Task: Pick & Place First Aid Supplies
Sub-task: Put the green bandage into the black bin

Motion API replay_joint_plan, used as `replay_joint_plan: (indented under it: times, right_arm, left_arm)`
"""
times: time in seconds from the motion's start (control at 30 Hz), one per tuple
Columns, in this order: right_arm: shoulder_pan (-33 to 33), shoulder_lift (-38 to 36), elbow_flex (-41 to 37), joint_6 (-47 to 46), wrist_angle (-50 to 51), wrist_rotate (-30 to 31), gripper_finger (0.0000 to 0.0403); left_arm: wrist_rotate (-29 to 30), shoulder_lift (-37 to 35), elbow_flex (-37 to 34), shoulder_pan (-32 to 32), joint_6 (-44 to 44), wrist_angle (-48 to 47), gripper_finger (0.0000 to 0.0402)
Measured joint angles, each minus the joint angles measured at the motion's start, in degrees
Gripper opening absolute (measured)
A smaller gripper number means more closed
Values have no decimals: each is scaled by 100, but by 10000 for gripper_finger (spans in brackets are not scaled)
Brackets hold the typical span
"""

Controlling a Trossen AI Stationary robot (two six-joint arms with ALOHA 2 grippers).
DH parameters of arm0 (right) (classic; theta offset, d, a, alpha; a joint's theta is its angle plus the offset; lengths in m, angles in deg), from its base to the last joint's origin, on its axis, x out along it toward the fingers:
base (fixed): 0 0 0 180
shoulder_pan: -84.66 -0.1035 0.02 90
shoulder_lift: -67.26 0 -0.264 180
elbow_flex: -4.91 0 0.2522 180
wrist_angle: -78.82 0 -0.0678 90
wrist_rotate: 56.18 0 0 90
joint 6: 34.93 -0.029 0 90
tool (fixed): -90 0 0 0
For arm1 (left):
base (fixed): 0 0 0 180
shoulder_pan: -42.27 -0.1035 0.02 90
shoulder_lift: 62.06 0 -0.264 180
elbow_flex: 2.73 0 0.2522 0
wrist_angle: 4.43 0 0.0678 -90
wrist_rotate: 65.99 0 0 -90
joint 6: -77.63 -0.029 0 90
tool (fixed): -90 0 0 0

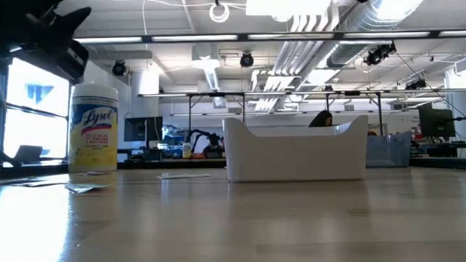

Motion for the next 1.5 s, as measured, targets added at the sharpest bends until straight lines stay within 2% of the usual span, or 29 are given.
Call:
replay_joint_plan:
  times: [0.13,0.23,0.3,0.43,0.57,0.67,0.77,0.9,1.03,1.23,1.37,1.5]
  right_arm:
    - [166,-15,-102,-30,328,-176,94]
    - [411,-137,-669,-38,38,-495,94]
    - [578,-303,-1157,-13,-445,-787,94]
    - [712,-769,-2067,135,-1781,-913,94]
    - [676,-1191,-2780,593,-3344,-771,94]
    - [615,-1336,-3177,978,-4366,-656,94]
    - [556,-1351,-3474,1374,-5279,-585,94]
    - [505,-1355,-3781,1676,-6062,-569,94]
    - [496,-1355,-3858,1785,-6212,-545,94]
    - [509,-1355,-3860,1988,-6286,-502,94]
    - [532,-1355,-3860,2153,-6287,-401,94]
    - [574,-1355,-3860,2194,-6351,-415,94]
  left_arm:
    - [832,1206,351,1005,-143,504,119]
    - [1212,2186,977,1729,-396,722,119]
    - [1493,2821,1476,2145,-574,539,119]
    - [1882,3976,2740,2735,-553,-871,119]
    - [2212,5019,3873,3098,249,-2739,119]
    - [2277,5676,4461,3236,942,-3640,119]
    - [2165,6197,4710,3309,1686,-4169,119]
    - [1663,6668,4717,3306,2433,-4235,119]
    - [1506,7085,4704,3294,2602,-4188,119]
    - [1389,7672,4973,3420,2928,-3356,119]
    - [1765,8013,5622,3707,3100,-3959,119]
    - [2414,8360,6444,3980,3481,-5031,119]
